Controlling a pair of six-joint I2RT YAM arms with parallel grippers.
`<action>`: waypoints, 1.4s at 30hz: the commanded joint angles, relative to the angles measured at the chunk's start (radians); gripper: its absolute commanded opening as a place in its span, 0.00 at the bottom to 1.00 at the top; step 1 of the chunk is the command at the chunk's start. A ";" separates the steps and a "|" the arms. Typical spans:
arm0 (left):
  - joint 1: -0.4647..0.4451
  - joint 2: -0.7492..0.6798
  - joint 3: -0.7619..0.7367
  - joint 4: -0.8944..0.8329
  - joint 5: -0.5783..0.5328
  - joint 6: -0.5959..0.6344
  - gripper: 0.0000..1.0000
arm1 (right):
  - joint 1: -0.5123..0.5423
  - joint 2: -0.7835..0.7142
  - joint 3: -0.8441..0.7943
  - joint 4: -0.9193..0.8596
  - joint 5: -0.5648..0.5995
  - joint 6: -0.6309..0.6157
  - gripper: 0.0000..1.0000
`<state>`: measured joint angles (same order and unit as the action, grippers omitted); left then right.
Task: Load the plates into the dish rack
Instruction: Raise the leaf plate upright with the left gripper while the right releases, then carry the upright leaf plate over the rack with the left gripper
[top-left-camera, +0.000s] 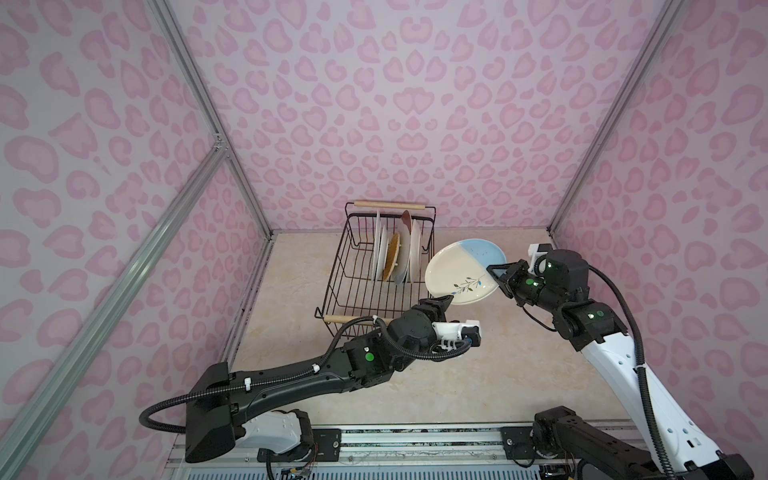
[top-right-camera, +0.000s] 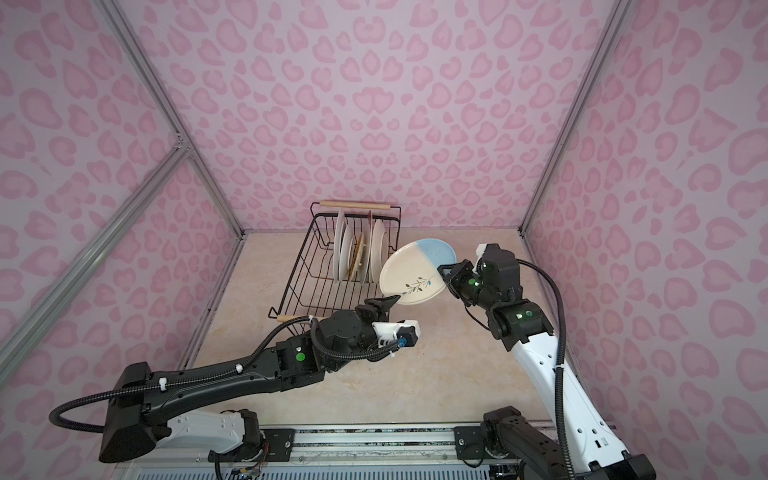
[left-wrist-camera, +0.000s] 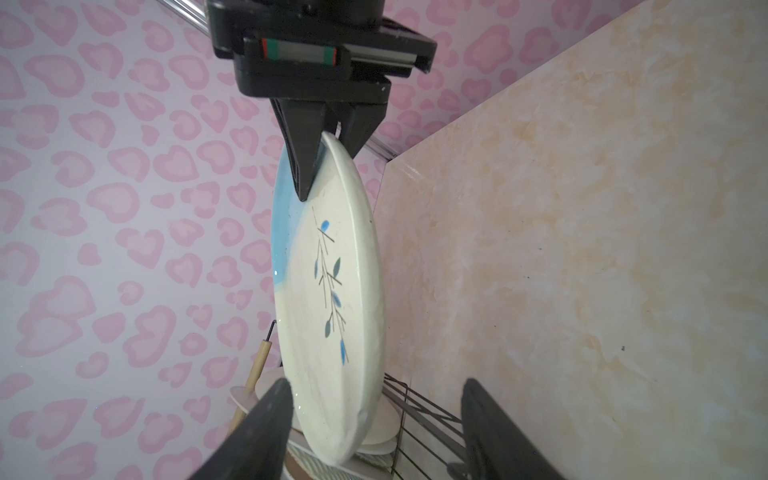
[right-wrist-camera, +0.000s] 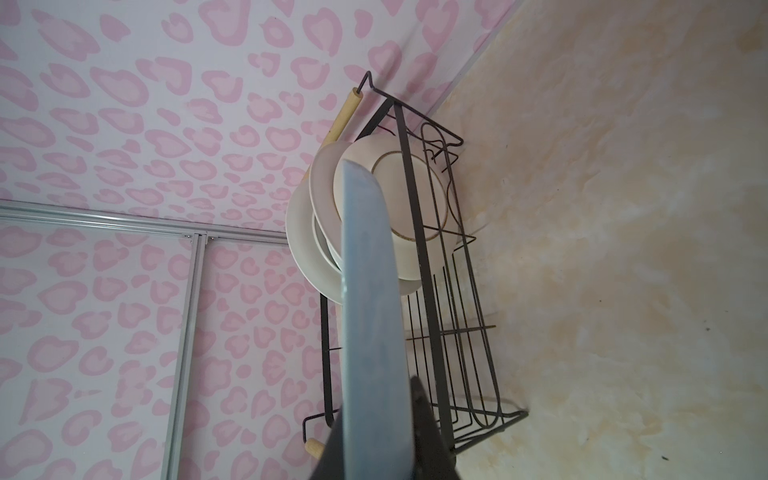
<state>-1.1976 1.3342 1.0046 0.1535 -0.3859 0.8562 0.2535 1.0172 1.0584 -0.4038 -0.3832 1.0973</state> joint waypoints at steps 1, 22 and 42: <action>-0.006 0.039 0.030 0.096 -0.069 0.041 0.58 | 0.003 -0.015 0.010 0.096 -0.002 0.035 0.00; -0.015 0.207 0.103 0.230 -0.207 0.084 0.14 | 0.003 -0.037 -0.017 0.118 -0.020 0.071 0.00; -0.022 0.190 0.110 0.239 -0.272 0.000 0.04 | 0.009 -0.029 -0.014 0.178 -0.041 0.053 0.54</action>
<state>-1.2194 1.5391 1.0958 0.3370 -0.6205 0.8700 0.2619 0.9928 1.0397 -0.3107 -0.4019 1.1778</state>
